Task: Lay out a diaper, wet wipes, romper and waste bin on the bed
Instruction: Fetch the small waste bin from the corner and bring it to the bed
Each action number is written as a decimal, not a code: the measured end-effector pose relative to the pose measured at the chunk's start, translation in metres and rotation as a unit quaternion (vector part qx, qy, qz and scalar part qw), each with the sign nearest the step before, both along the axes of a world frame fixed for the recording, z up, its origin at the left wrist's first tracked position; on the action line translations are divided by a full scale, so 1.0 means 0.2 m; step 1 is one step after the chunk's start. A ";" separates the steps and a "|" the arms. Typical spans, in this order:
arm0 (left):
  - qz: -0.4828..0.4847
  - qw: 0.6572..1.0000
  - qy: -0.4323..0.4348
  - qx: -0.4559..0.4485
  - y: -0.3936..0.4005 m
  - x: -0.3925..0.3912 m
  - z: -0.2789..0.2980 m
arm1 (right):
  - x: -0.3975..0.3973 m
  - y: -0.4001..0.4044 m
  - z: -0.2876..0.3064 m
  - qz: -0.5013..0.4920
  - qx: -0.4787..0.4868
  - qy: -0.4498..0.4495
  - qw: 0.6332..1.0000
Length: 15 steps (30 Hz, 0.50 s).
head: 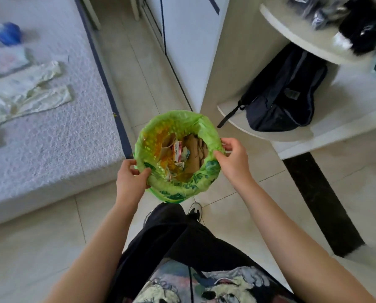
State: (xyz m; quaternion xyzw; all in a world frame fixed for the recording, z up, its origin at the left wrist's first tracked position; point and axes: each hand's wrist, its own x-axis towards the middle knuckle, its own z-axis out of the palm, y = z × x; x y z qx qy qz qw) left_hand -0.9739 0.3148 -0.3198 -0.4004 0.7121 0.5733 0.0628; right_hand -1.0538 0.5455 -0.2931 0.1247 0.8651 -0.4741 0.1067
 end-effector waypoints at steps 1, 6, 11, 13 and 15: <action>0.023 1.000 0.000 0.002 0.00 0.01 0.00 | -0.05 -0.02 0.00 0.020 -0.002 -0.001 1.000; 0.138 0.990 -0.005 0.005 -0.08 0.02 0.00 | -0.27 -0.21 -0.03 0.119 -0.006 -0.006 0.993; 0.248 0.969 -0.004 0.022 -0.21 -0.02 -0.02 | -0.46 -0.51 -0.06 0.199 -0.017 -0.033 0.979; 0.291 0.956 0.001 0.029 -0.28 -0.04 -0.04 | -0.53 -0.65 -0.07 0.227 -0.021 -0.048 0.972; 0.325 0.945 -0.002 0.035 -0.36 -0.05 -0.05 | -0.59 -0.80 -0.08 0.262 -0.015 -0.066 0.963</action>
